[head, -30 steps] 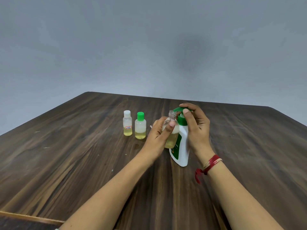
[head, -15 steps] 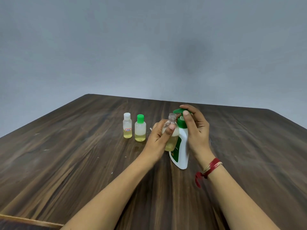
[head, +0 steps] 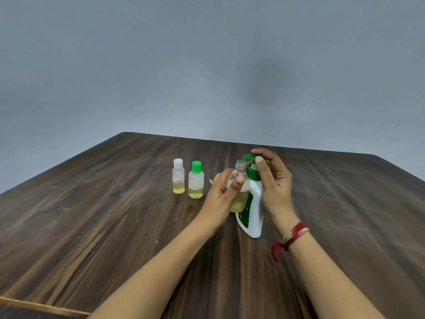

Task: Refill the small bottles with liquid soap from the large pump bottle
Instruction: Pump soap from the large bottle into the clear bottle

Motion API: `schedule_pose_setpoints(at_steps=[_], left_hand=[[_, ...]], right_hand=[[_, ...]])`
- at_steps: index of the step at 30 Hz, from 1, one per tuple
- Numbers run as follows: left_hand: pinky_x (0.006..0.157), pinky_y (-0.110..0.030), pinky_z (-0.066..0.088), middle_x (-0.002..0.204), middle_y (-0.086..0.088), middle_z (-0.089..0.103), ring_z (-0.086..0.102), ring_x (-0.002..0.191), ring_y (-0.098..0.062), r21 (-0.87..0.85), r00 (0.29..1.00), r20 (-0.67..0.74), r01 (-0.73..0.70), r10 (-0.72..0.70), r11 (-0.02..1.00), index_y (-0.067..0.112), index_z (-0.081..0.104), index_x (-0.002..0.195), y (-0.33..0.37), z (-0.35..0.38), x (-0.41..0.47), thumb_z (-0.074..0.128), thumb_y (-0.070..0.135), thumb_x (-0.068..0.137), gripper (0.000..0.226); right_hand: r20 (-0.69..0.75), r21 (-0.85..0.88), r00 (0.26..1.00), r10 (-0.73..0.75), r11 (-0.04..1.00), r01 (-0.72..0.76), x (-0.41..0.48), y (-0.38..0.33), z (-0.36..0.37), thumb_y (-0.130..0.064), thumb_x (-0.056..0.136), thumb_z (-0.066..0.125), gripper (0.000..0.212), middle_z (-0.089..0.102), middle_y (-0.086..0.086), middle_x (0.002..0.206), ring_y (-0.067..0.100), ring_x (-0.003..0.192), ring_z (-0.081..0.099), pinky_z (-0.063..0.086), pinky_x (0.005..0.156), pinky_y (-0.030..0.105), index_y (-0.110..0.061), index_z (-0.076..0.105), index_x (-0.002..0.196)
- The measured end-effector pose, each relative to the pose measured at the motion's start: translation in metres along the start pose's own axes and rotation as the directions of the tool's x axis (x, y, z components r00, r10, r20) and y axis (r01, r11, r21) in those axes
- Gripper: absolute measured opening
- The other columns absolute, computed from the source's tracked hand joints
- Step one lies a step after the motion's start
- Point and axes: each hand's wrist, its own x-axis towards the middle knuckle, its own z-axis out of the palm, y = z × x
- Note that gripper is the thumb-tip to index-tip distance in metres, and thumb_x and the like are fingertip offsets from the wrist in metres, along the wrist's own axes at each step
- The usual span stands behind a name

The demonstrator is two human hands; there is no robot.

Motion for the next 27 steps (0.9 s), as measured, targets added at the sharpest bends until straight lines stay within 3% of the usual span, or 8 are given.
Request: schedule_pose_setpoints(at_steps=[5,12,17,22,27], left_hand=[[0.097,-0.052,0.044,0.103,-0.006,0.062,0.052,0.111,-0.035,0.009,1.0,0.009,-0.019,0.019,1.0,0.04,0.062,0.097,-0.0009,-0.0003,0.0003,0.049,0.081,0.074,0.049],[0.095,-0.044,0.044,0.102,-0.003,0.061,0.052,0.111,-0.034,-0.002,1.0,0.004,-0.011,0.012,1.0,0.044,0.061,0.095,0.0005,0.0003,-0.0005,0.049,0.082,0.073,0.045],[0.096,-0.047,0.044,0.101,-0.001,0.062,0.052,0.111,-0.036,-0.008,1.0,0.005,-0.019,0.019,1.0,0.042,0.061,0.095,0.0005,-0.0002,-0.0005,0.049,0.081,0.074,0.046],[0.091,-0.037,0.047,0.102,-0.001,0.062,0.055,0.109,-0.03,-0.022,1.0,0.006,-0.007,0.007,1.0,0.038,0.062,0.098,0.0004,0.0001,-0.001,0.051,0.081,0.072,0.052],[0.095,-0.043,0.043,0.103,-0.003,0.062,0.053,0.111,-0.032,0.004,1.0,0.007,-0.013,0.013,1.0,0.04,0.061,0.096,-0.0001,0.0004,-0.0001,0.049,0.08,0.075,0.047]], right_hand=[[0.014,0.009,1.0,-0.005,1.0,0.005,-0.0007,-0.0014,-0.0001,-0.015,0.093,0.053,0.017,0.07,-0.009,0.096,0.008,0.09,0.067,0.052,0.075,0.019,-0.016,0.065,0.105],[0.006,-0.017,1.0,-0.009,1.0,0.009,0.0019,-0.0004,-0.0008,-0.015,0.09,0.053,0.015,0.07,-0.012,0.09,0.009,0.087,0.066,0.052,0.075,0.02,-0.016,0.066,0.097],[0.013,-0.024,1.0,-0.013,1.0,0.013,0.0017,-0.0015,0.0008,-0.012,0.089,0.051,0.015,0.07,-0.014,0.086,0.005,0.083,0.064,0.051,0.073,0.018,-0.016,0.065,0.095],[0.011,0.022,1.0,0.011,1.0,-0.012,0.0001,-0.0025,-0.0003,-0.016,0.092,0.054,0.014,0.07,-0.012,0.092,0.009,0.088,0.066,0.052,0.075,0.021,-0.016,0.066,0.1],[-0.004,0.022,1.0,0.027,0.999,-0.027,-0.0014,-0.0022,-0.0011,-0.017,0.097,0.054,0.015,0.07,-0.008,0.097,0.014,0.093,0.066,0.053,0.077,0.022,-0.02,0.067,0.102]])
